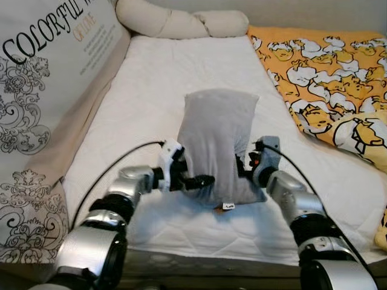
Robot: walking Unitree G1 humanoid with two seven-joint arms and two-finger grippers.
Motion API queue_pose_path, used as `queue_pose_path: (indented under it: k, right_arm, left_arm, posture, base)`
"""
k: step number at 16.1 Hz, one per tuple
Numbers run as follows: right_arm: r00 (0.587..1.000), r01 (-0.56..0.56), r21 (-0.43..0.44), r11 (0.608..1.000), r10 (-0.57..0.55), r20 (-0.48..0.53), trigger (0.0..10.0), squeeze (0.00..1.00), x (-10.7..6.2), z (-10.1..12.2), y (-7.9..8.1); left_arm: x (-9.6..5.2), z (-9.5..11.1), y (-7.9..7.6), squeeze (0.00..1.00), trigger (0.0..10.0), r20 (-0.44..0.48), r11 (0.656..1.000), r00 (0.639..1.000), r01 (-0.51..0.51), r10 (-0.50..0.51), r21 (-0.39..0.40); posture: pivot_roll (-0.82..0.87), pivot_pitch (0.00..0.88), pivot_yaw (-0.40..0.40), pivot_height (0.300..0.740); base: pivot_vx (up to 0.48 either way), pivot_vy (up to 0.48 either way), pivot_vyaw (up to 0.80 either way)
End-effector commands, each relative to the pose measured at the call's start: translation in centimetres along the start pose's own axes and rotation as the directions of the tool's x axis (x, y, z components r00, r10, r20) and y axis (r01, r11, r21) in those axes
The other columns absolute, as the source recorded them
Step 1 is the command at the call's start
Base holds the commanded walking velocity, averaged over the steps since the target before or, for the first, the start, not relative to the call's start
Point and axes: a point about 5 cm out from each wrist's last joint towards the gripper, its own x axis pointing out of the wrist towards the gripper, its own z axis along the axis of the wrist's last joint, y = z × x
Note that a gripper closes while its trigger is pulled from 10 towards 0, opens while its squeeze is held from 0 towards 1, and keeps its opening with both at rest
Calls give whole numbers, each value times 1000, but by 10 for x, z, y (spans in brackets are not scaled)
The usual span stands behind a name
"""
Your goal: Clean up the room
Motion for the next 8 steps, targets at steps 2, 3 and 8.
queue_pose_path:
  k: [2, 3, 8]
  right_arm:
    - [990, -124, -25, 992, 122, -65, 10000, 0, -11, -7, 4]
    - [989, -132, -31, 991, 129, -75, 10000, 0, -16, -7, 1]
    - [980, -184, -70, 980, 177, -91, 10000, 0, -56, 6, -22]
  left_arm:
    - [-3, 20, -20, 0, 10000, 66, 976, 976, 205, -210, 76]
    - [-6, 21, -24, 0, 10000, 66, 969, 970, 229, -235, 87]
    - [-38, 28, -55, 0, 10000, 58, 931, 936, 336, -346, 143]
  posture:
    - [0, 0, -51, 740]
    - [3, 0, -54, 740]
    - [-1, 0, -46, 740]
  base:
    - [0, 0, 0]
    - [0, 0, 0]
    - [0, 0, 0]
